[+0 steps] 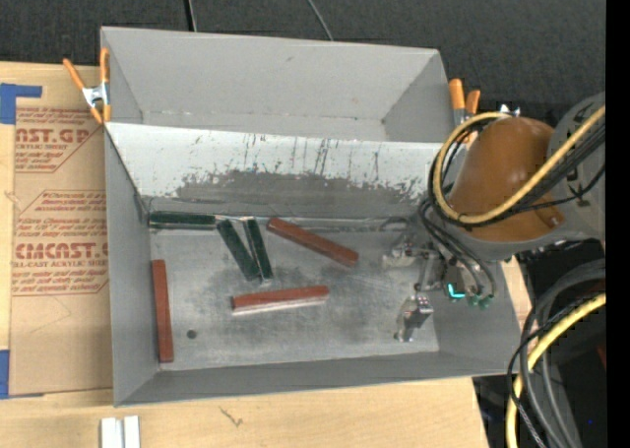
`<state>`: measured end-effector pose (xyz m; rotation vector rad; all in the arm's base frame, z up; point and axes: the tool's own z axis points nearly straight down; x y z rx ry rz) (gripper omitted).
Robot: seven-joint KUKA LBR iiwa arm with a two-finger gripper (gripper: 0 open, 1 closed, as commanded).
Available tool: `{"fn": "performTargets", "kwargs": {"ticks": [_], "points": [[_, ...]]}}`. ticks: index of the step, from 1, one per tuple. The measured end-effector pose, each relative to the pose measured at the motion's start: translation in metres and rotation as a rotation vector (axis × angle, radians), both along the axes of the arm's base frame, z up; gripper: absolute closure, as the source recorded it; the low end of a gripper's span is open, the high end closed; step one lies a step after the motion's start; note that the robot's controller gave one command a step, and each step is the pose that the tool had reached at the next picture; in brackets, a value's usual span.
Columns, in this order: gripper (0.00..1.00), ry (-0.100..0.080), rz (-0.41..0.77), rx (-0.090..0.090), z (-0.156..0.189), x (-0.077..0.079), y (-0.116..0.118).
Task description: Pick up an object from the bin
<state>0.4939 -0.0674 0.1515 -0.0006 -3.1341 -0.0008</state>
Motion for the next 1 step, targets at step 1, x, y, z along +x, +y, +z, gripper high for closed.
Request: {"fn": "performTargets", "kwargs": {"ticks": [1], "points": [[0.0,-0.008,0.001,-0.001,0.0035,0.002,0.0001]]}}
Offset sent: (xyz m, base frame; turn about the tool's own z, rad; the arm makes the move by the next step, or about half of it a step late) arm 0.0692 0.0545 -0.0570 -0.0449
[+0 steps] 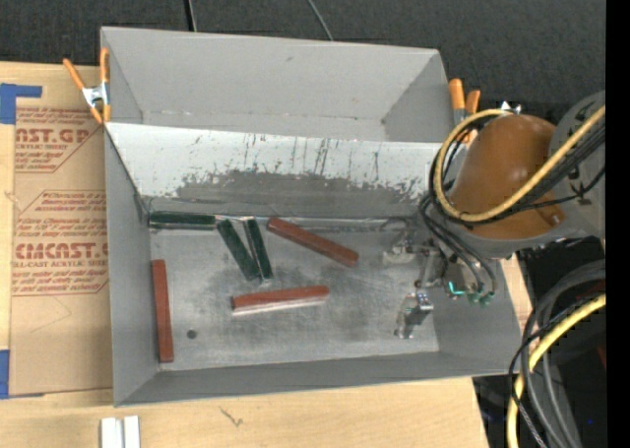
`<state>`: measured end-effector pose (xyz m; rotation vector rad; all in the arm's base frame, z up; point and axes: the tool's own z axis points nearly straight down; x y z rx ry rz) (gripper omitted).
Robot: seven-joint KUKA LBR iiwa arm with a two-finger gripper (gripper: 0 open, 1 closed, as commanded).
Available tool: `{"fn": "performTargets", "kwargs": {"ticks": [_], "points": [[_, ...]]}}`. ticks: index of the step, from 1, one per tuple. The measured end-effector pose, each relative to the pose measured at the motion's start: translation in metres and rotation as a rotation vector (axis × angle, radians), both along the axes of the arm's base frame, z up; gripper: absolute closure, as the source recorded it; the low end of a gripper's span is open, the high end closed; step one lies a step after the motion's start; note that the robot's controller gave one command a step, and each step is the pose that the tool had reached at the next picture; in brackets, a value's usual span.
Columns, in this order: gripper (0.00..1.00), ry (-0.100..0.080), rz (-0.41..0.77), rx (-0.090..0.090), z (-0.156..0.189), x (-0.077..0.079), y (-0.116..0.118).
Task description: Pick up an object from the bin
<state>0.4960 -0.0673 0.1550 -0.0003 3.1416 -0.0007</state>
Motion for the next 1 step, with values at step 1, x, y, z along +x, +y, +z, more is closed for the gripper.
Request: {"fn": "performTargets", "kwargs": {"ticks": [1], "points": [[1.0,-0.002,0.046,0.001,-0.0609,0.0675,0.0556]]}}
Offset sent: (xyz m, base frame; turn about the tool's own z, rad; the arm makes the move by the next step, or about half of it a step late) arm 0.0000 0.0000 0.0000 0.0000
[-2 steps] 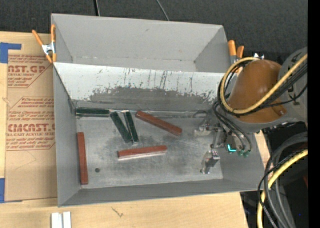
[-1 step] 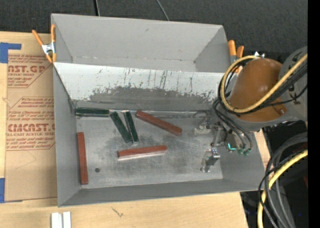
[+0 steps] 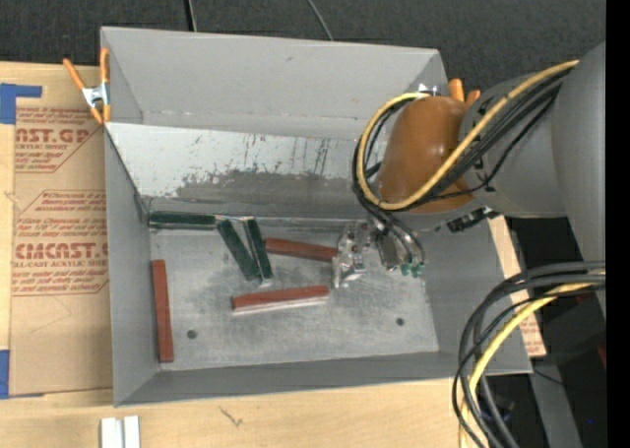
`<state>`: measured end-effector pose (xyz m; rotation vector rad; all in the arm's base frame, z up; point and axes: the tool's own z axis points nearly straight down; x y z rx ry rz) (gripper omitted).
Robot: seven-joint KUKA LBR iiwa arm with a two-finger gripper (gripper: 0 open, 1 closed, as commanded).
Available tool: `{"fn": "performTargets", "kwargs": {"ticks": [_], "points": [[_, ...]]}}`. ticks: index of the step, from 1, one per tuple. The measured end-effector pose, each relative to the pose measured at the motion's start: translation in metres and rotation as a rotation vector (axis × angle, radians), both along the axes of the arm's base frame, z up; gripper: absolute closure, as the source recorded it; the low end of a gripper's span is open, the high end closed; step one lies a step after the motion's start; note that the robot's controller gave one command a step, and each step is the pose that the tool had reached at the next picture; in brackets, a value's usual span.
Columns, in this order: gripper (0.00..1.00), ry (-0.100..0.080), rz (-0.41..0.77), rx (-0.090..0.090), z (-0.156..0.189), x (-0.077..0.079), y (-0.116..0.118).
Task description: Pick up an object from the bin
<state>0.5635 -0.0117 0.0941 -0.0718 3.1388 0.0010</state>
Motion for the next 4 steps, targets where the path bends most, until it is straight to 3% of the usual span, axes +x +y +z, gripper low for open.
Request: {"fn": "performTargets", "kwargs": {"ticks": [1,2,3,4], "points": [[0.0,0.0,0.0,-0.001,0.0,0.0,0.0],[0.0,0.0,0.0,-0.001,0.0,0.0,0.0],[1.0,-0.019,0.209,-0.001,-0.017,-0.008,0.054],[1.0,-0.019,0.209,-0.001,-0.017,-0.008,0.054]]}}
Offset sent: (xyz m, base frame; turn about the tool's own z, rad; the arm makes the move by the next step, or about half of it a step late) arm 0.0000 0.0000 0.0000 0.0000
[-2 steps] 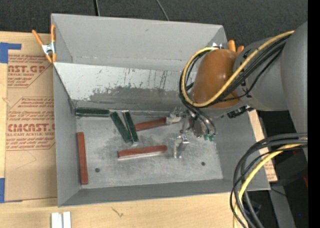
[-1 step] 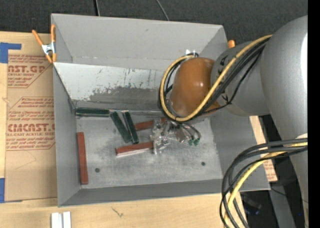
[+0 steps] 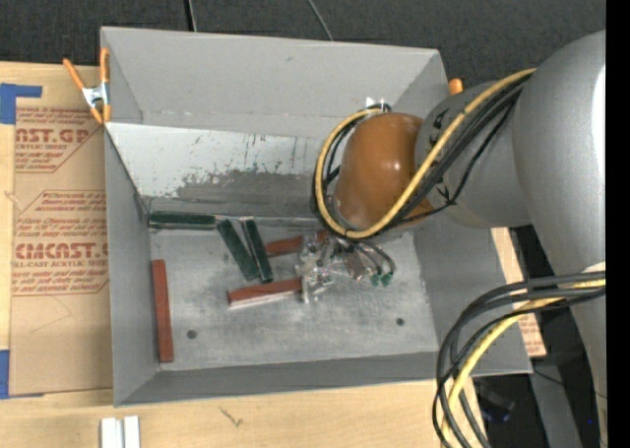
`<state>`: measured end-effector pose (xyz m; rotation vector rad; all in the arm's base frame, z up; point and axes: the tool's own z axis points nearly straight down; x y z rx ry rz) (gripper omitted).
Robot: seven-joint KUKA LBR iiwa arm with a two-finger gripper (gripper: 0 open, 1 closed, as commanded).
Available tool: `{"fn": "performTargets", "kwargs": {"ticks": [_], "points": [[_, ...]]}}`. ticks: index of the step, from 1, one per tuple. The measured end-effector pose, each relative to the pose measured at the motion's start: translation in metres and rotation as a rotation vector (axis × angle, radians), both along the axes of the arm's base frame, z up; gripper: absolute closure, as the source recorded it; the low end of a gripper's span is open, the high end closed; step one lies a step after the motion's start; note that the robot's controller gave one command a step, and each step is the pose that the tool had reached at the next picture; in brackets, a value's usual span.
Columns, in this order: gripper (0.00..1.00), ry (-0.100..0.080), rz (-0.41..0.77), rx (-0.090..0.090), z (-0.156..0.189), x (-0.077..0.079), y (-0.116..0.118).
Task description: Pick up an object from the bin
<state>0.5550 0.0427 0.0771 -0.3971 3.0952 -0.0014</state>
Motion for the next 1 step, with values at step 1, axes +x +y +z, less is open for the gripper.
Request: {"fn": "performTargets", "kwargs": {"ticks": [1], "points": [[1.0,0.016,0.015,-0.002,0.1501,0.0162,-0.0073]]}}
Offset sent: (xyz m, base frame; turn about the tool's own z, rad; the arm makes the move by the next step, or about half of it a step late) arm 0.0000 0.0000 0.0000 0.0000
